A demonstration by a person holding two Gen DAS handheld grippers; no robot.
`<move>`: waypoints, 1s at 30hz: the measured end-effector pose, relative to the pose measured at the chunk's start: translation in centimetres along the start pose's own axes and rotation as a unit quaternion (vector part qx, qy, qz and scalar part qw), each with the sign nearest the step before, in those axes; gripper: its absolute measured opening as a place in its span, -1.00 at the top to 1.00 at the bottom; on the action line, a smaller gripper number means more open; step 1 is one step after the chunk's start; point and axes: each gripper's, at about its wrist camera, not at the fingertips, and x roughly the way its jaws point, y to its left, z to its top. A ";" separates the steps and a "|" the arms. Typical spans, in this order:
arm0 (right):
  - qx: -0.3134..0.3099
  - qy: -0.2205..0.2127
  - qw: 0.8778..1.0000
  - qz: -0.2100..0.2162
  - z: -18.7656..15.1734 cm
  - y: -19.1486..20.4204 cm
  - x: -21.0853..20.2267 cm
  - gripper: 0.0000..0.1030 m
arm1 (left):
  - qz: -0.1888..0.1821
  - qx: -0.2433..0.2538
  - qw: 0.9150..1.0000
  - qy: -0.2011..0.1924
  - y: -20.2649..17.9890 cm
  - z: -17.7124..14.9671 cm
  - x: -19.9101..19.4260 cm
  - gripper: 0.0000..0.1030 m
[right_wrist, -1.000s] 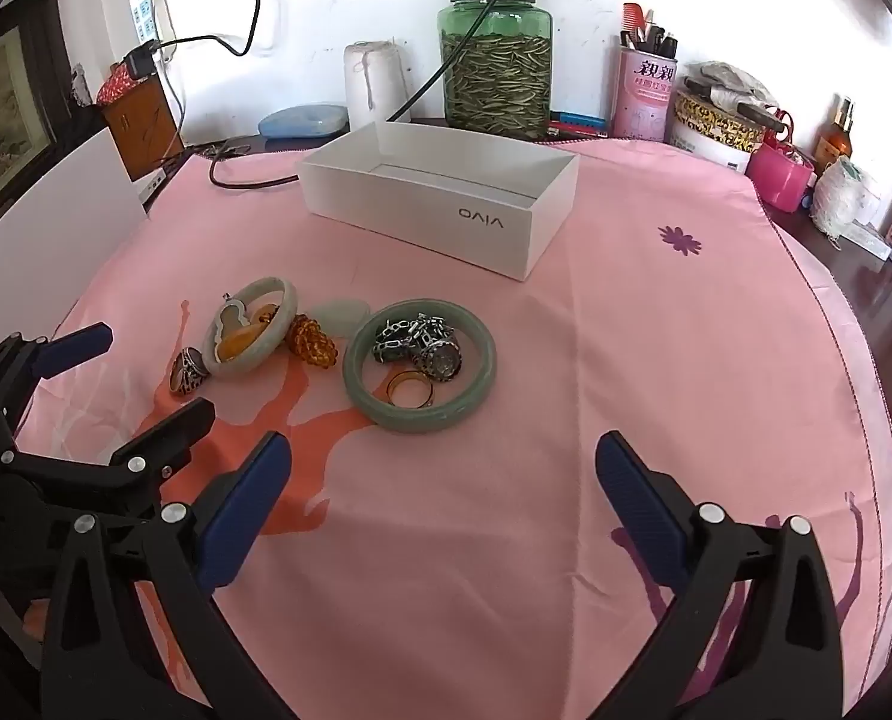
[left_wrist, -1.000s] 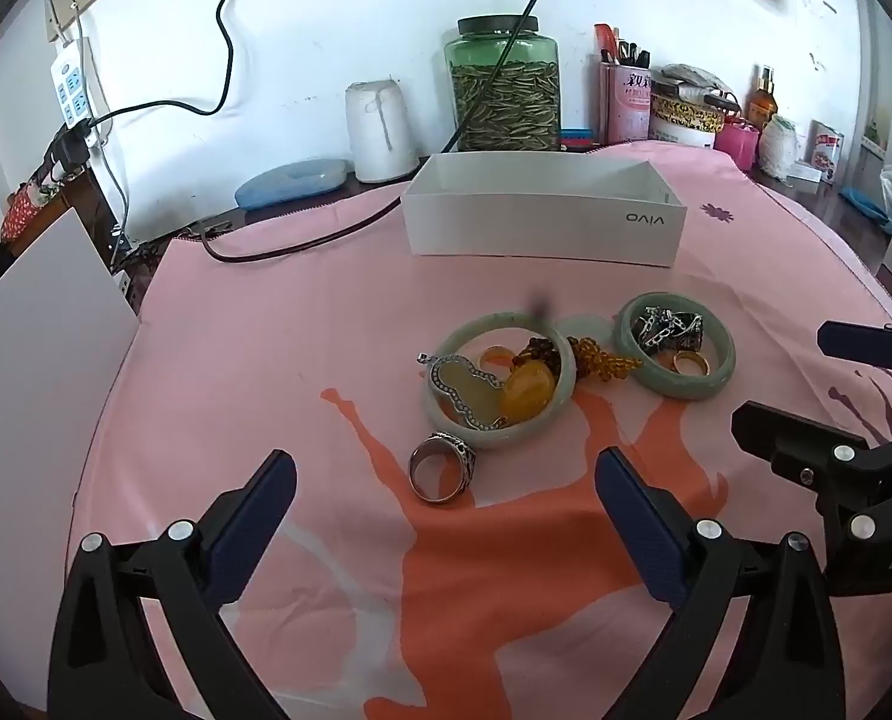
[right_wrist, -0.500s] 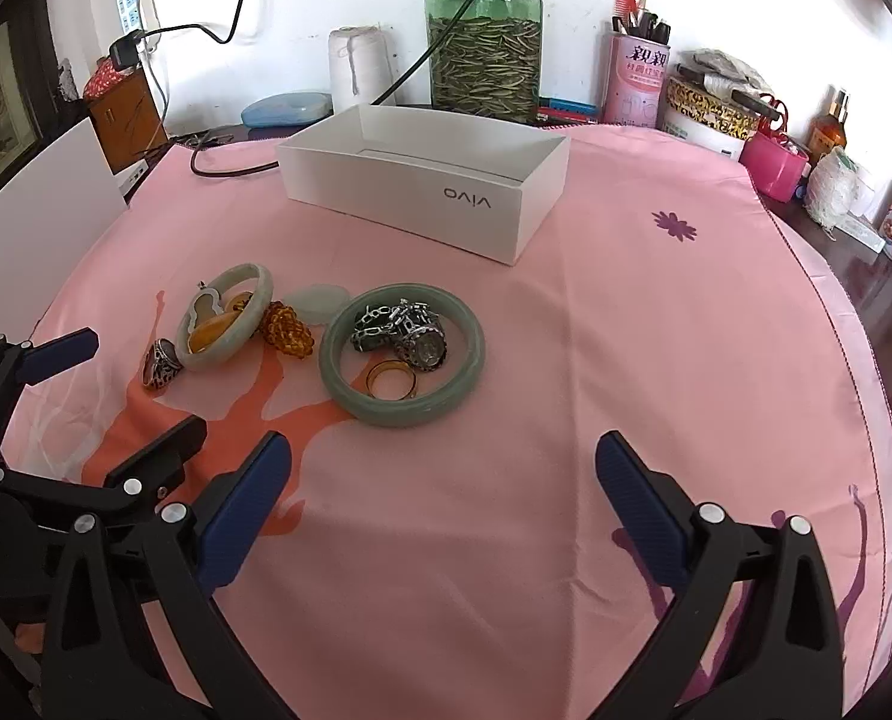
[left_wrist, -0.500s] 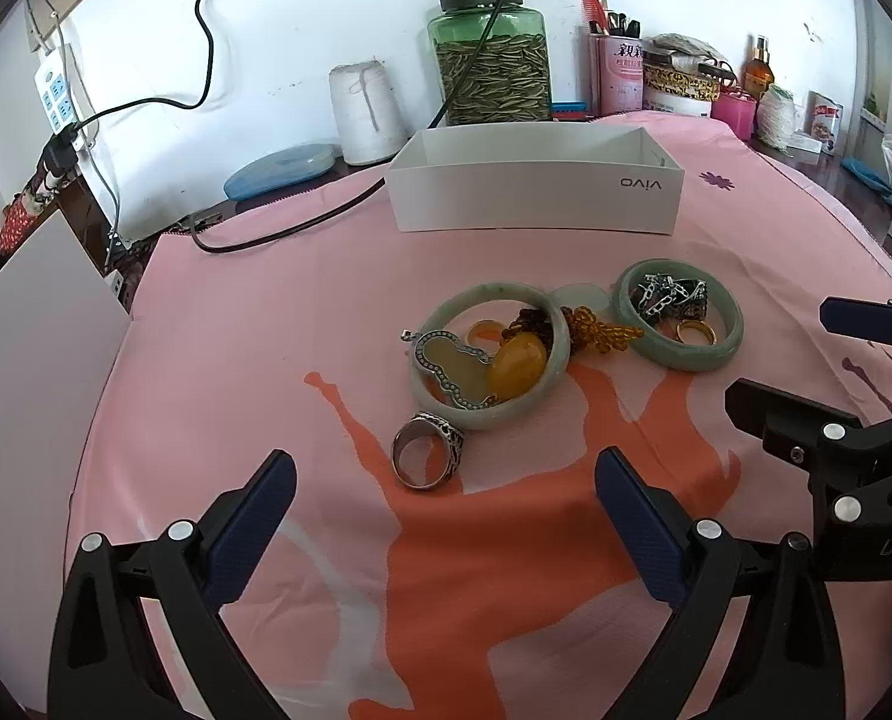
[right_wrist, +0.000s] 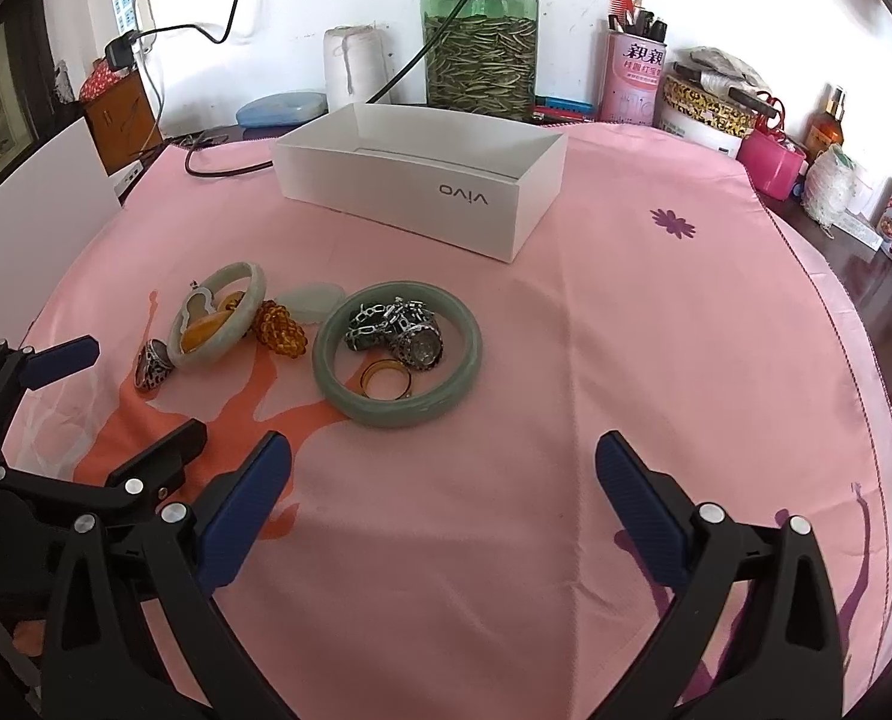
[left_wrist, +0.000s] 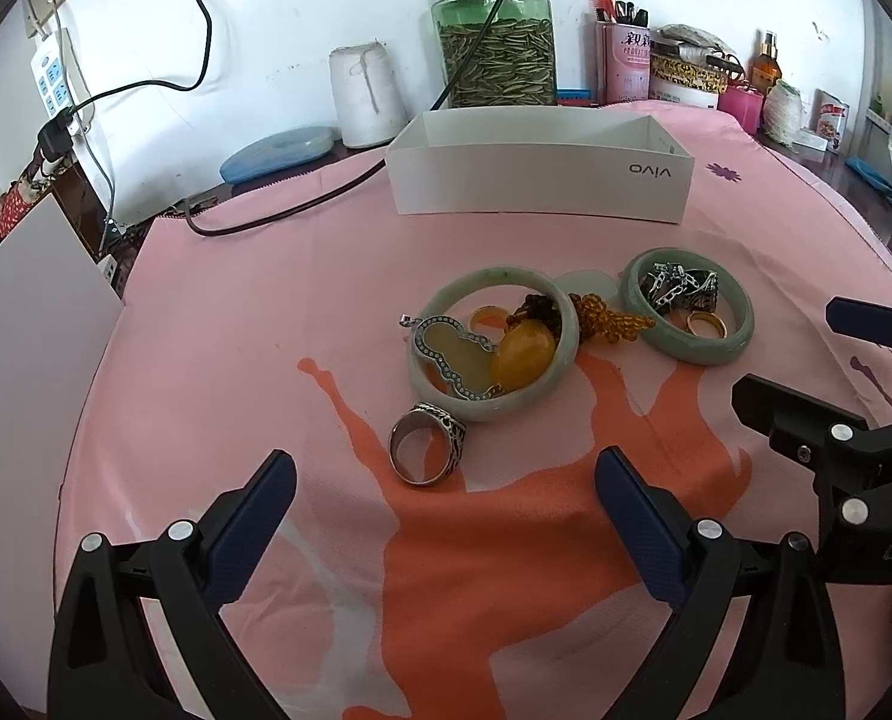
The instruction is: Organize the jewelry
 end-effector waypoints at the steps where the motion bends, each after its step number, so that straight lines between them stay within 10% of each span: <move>1: 0.004 0.001 1.000 0.001 0.0 -0.1 0.1 -0.88 | 0.000 0.000 1.000 0.000 0.0 0.0 0.0 -0.90; 30: 0.043 0.004 0.999 0.024 -0.1 -1.1 0.6 -0.88 | -0.041 -0.051 0.998 0.020 1.4 -0.2 0.8 -0.92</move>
